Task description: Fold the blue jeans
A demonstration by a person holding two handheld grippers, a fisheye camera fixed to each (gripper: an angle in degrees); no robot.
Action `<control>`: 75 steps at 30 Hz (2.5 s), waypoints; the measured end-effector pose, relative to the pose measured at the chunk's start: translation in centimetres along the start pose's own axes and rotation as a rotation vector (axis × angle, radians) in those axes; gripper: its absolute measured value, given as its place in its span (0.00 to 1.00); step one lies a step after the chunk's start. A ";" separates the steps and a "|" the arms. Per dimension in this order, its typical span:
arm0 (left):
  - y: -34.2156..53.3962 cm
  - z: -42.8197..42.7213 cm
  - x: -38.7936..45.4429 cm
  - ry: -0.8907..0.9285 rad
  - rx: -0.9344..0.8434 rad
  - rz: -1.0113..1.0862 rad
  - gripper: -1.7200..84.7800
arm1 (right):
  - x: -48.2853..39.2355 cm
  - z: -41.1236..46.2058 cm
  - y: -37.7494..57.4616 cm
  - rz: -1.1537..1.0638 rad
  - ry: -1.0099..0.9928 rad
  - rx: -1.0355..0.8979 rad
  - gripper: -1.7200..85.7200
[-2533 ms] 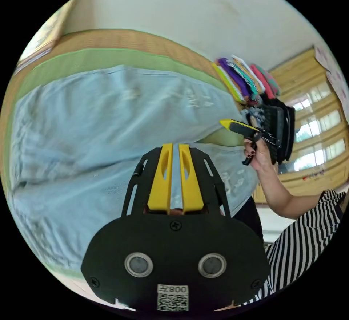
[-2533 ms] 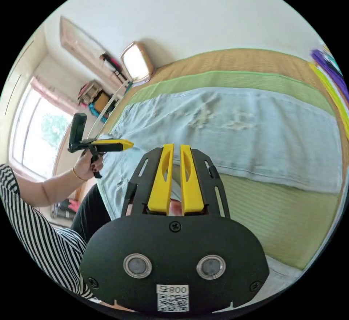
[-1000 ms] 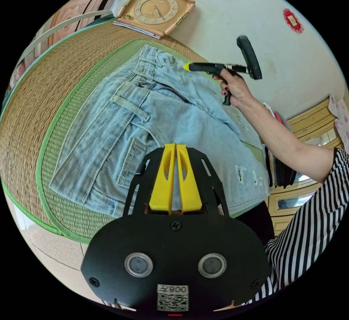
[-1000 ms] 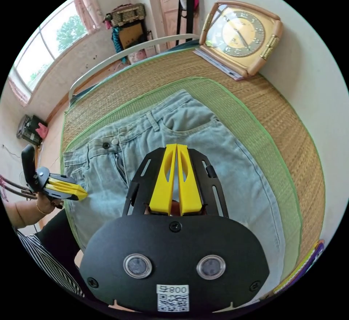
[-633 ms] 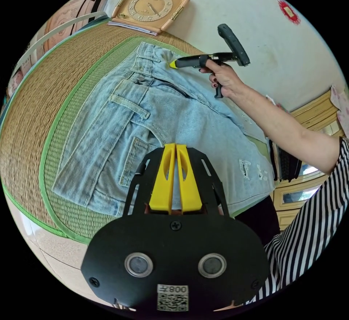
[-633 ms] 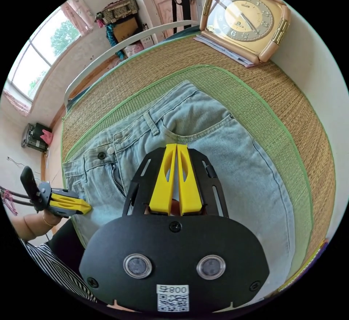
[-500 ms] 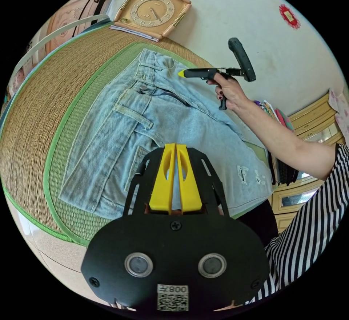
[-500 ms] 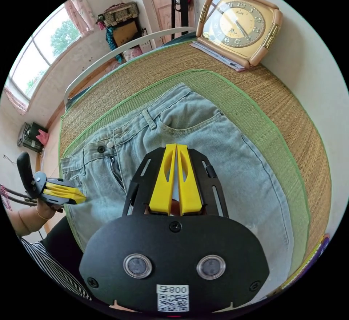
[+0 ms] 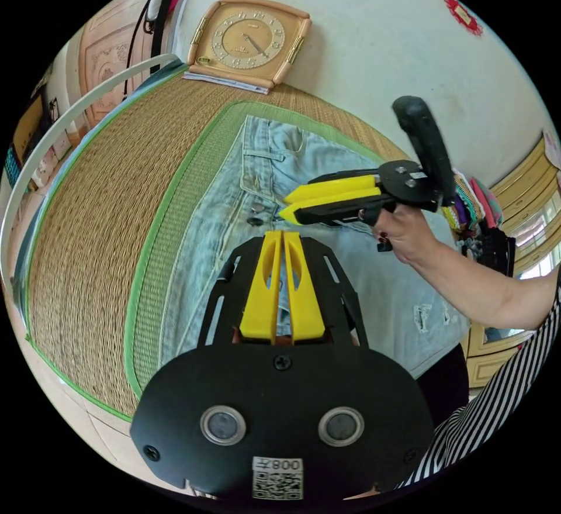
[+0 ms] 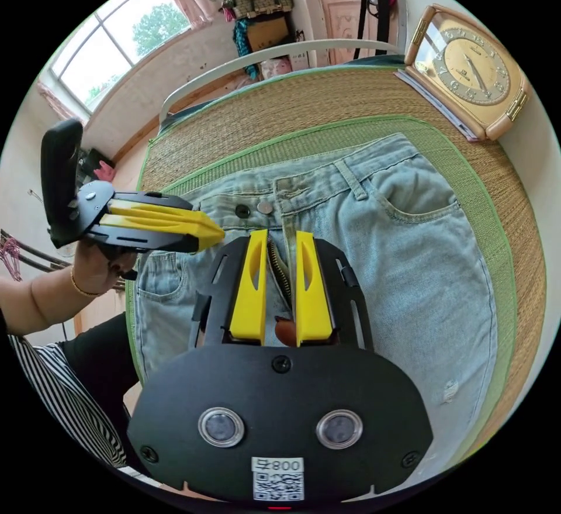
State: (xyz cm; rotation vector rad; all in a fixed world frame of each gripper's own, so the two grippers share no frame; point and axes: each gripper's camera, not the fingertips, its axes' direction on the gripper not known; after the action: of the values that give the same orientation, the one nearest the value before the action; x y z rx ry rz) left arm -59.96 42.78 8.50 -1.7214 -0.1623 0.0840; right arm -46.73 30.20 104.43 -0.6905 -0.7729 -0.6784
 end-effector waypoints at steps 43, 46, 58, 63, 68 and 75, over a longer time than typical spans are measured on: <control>-4.0 -0.6 6.1 -0.076 0.062 0.031 0.02 | 6.1 -6.8 17.6 0.344 -0.113 0.118 0.02; -4.5 -0.3 7.0 -0.071 0.060 0.027 0.02 | 5.7 -7.6 18.2 0.340 -0.084 0.095 0.02; -6.7 1.3 13.6 -0.278 0.057 0.105 0.02 | 4.4 -11.2 22.5 0.347 -0.018 0.109 0.02; -8.0 1.7 14.4 -0.202 0.040 0.047 0.02 | 5.8 -13.4 24.8 0.411 -0.149 0.106 0.02; -9.6 0.8 15.4 -0.106 0.053 -0.056 0.02 | 6.0 -18.9 29.8 0.439 -0.158 0.218 0.02; -12.4 2.2 24.3 -0.034 0.106 0.179 0.02 | 9.3 -27.9 43.9 0.688 0.008 0.332 0.02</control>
State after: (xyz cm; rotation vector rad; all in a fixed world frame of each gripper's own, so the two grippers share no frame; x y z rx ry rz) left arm -37.02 50.52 21.25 -1.6266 -0.0277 0.2504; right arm 2.02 32.23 84.05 -0.5942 -0.5680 0.0736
